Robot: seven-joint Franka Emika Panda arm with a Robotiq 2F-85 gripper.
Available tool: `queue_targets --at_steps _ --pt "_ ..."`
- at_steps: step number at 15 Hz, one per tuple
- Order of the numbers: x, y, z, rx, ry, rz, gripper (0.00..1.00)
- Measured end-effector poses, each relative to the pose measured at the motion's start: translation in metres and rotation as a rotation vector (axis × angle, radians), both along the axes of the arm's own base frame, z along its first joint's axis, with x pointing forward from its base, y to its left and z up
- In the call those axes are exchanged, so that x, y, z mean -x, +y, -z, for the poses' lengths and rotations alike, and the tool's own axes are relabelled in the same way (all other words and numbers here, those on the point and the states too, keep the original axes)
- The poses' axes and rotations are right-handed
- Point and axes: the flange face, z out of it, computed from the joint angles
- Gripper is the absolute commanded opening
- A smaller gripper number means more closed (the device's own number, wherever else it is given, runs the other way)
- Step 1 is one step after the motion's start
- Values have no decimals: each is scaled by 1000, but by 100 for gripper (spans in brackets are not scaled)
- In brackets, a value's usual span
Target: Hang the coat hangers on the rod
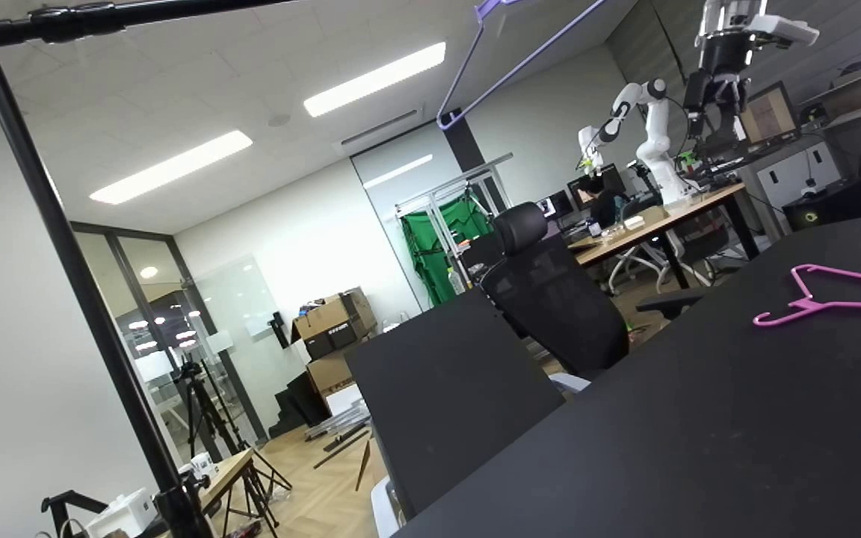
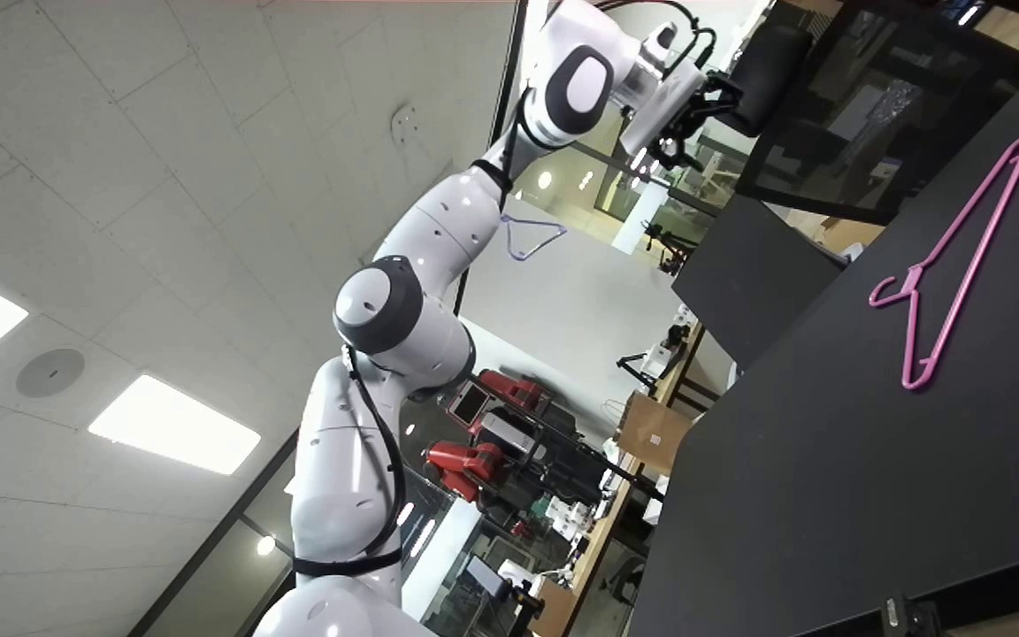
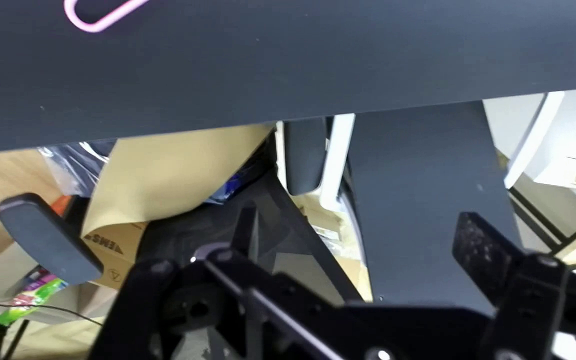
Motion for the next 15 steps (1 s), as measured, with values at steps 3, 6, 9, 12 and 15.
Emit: queue_targets --at_steps 3,6,9,12,15 --pt "14 -3 64 30 86 61 100" --pt "34 13 122 33 190 68 100" --pt "59 34 164 41 281 49 100" --pt "82 56 192 80 378 -12 100" --pt "89 58 188 72 385 -20 100"
